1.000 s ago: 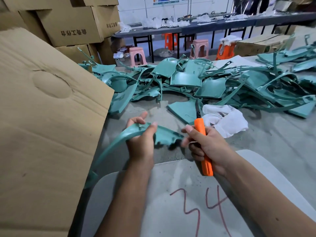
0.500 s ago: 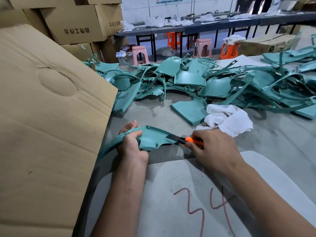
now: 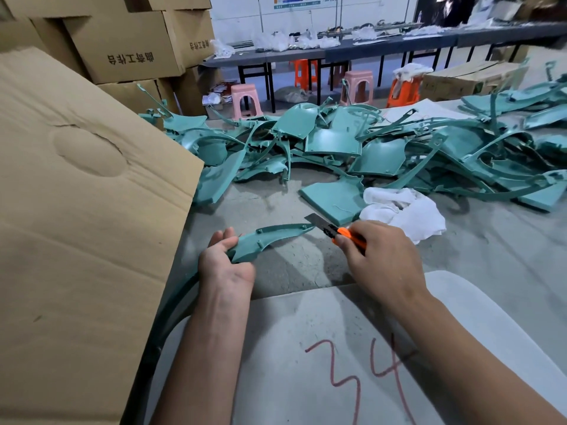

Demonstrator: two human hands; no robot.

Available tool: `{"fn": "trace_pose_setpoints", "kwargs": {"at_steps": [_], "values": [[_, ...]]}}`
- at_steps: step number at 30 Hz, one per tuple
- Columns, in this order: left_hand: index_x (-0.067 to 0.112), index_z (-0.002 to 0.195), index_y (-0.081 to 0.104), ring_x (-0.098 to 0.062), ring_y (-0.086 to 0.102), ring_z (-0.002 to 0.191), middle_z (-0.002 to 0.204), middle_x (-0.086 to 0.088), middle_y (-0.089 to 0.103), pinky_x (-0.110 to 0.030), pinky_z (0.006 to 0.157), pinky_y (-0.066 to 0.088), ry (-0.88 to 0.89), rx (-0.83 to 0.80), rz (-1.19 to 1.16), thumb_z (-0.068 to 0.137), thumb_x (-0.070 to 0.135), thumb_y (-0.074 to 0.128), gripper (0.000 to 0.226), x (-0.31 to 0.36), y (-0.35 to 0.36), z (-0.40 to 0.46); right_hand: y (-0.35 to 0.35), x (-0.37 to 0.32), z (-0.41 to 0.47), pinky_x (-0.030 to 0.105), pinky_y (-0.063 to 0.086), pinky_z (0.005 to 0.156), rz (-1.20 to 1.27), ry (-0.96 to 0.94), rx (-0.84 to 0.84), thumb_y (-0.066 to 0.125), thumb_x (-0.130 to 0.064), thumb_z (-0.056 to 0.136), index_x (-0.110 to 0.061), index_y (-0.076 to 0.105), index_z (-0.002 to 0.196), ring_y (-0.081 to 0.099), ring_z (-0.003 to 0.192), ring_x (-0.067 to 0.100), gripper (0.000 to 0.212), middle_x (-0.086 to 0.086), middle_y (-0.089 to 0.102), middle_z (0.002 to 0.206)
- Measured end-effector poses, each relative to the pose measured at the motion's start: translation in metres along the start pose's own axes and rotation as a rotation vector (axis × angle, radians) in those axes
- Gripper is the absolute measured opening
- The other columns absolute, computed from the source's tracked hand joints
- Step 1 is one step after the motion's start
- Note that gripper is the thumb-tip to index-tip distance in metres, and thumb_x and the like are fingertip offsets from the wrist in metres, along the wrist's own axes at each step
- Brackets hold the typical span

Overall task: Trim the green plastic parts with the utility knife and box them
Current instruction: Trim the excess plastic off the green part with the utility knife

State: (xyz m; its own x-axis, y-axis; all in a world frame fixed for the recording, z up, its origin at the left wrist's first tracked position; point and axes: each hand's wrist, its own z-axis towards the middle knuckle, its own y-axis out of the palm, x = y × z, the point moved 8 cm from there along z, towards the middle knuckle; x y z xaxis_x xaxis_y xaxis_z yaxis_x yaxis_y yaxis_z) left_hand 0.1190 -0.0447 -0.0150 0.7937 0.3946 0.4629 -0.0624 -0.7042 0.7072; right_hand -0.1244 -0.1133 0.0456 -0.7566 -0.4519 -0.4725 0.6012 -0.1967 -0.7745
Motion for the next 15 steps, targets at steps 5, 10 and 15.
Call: {"fn": "trace_pose_setpoints", "kwargs": {"at_steps": [5,10,15], "values": [[0.015,0.084,0.053,-0.016,0.063,0.082,0.125,-0.008,0.062,-0.045,0.106,0.049,-0.057,0.007,-0.051,0.098,-0.014,0.041,0.035,0.001,0.001,-0.003,-0.005,-0.003,-0.004,0.038,0.043,0.059,0.041,-0.002,0.055,0.061,-0.042,0.099,-0.020,0.060,0.075,0.051,0.068,0.019,0.033,-0.006,0.057,0.072],[0.015,0.085,0.052,-0.016,0.060,0.078,0.118,-0.008,0.062,-0.040,0.101,0.051,-0.082,0.013,-0.047,0.098,-0.014,0.040,0.034,0.000,0.000,-0.005,-0.019,-0.013,-0.009,0.042,0.042,0.060,0.192,-0.031,0.212,0.064,-0.034,0.100,-0.016,0.059,0.078,0.049,0.067,0.021,0.029,-0.005,0.053,0.072],[0.011,0.081,0.050,-0.018,0.058,0.077,0.089,-0.007,0.056,-0.042,0.109,0.047,-0.161,0.017,-0.054,0.098,-0.013,0.039,0.032,-0.010,0.000,-0.005,-0.007,-0.029,-0.011,0.038,0.038,0.057,0.205,-0.115,0.158,0.060,-0.037,0.103,-0.017,0.058,0.082,0.048,0.067,0.021,0.028,-0.007,0.051,0.074]]}}
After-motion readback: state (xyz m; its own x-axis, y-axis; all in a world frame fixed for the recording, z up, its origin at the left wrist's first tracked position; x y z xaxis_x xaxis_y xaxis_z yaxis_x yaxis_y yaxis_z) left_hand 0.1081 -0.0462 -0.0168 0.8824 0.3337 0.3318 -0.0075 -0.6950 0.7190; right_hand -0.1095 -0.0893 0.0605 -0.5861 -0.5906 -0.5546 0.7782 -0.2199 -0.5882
